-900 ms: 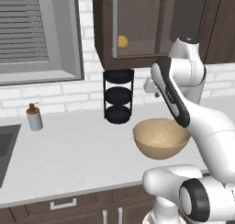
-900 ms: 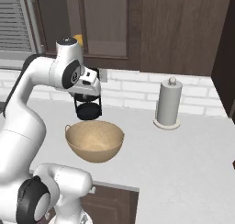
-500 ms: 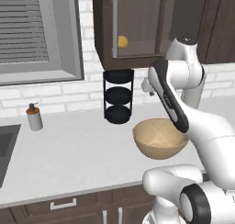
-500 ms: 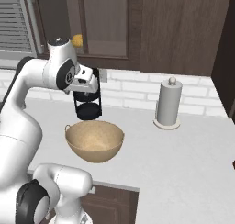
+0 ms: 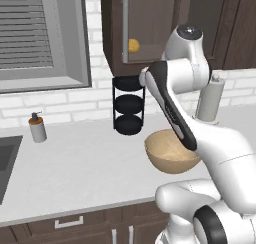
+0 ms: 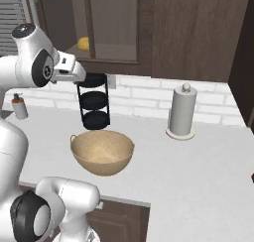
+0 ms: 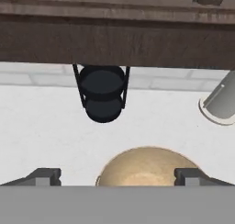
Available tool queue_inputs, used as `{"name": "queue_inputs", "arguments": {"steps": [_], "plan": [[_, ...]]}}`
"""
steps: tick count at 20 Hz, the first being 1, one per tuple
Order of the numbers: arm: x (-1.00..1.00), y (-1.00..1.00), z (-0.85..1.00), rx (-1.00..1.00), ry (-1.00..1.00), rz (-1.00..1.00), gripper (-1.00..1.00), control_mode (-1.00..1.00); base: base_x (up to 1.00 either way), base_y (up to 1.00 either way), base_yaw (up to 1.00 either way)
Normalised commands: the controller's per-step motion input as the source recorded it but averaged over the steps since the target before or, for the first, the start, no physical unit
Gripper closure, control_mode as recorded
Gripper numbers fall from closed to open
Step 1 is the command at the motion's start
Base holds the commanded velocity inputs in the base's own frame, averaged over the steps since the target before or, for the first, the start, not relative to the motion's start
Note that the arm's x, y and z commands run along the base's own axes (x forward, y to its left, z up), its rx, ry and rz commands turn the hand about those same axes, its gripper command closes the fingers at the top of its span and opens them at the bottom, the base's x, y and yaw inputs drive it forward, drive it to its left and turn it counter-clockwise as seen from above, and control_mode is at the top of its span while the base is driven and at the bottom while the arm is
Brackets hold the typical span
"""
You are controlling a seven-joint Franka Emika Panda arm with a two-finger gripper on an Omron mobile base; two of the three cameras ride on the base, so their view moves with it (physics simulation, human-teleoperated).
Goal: Open the cabinet, pick up the bread from the cabinet and place it in the basket. Then move the basket to the dining counter.
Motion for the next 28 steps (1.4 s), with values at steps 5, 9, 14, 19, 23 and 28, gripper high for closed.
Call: {"name": "queue_inputs", "arguments": {"steps": [5,9,14,19,23,28], "plan": [[-0.26,0.5,0.91,0.0,-0.19,0.0,-1.0,-1.0,0.0,0.0,0.0],[-0.35,0.48,0.79,0.0,-0.18,0.0,-1.0,-1.0,0.0,0.0,0.0],[-0.28,0.49,0.53,-0.03,-0.11,0.01,-1.0,-1.0,0.0,0.0,0.0],[-0.02,0.15,0.01,-0.02,0.0,0.02,-1.0,-1.0,0.0,0.0,0.0],[0.2,0.14,-0.05,-0.07,-0.02,0.0,-1.0,-1.0,0.0,0.0,0.0],[0.5,0.13,-0.02,-0.11,-0.04,0.0,-1.0,-1.0,0.0,0.0,0.0]]}}
